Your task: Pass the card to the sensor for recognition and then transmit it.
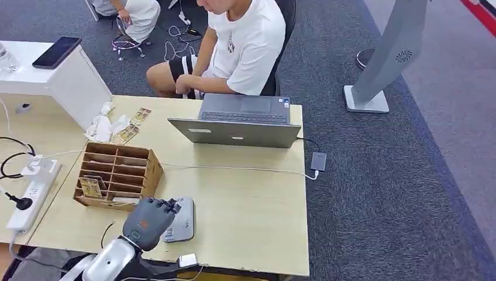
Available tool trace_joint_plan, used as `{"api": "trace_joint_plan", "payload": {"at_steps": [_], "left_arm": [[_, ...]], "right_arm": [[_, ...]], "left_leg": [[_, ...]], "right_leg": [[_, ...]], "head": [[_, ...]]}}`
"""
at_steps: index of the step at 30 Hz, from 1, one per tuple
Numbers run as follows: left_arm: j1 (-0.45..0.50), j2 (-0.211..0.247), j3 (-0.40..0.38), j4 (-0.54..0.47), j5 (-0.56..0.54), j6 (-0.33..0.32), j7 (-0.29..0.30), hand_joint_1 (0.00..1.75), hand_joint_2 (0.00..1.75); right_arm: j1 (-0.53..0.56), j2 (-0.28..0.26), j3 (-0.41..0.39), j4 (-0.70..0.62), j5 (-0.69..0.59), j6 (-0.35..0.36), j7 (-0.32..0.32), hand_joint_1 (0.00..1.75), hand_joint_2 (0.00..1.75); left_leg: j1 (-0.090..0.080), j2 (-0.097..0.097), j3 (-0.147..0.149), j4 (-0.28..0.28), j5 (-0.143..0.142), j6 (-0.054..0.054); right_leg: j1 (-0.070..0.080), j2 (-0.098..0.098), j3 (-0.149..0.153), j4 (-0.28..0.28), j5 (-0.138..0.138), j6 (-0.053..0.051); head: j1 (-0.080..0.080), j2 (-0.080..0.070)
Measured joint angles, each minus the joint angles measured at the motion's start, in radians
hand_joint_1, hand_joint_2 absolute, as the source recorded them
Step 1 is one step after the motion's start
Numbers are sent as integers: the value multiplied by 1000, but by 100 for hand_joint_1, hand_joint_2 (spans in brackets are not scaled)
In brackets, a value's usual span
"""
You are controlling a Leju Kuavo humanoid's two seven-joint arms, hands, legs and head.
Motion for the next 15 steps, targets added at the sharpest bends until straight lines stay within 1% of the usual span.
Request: {"api": "trace_joint_plan", "payload": {"at_steps": [15], "left_arm": [[5, -2, -33, 74, 23, -19, 10, 175, 175]], "right_arm": [[0, 5, 0, 0, 16, 21, 6, 0, 0]], "left_leg": [[0, 0, 0, 0, 0, 0]], "right_leg": [[0, 0, 1, 0, 0, 0]], "head": [[0, 0]]}}
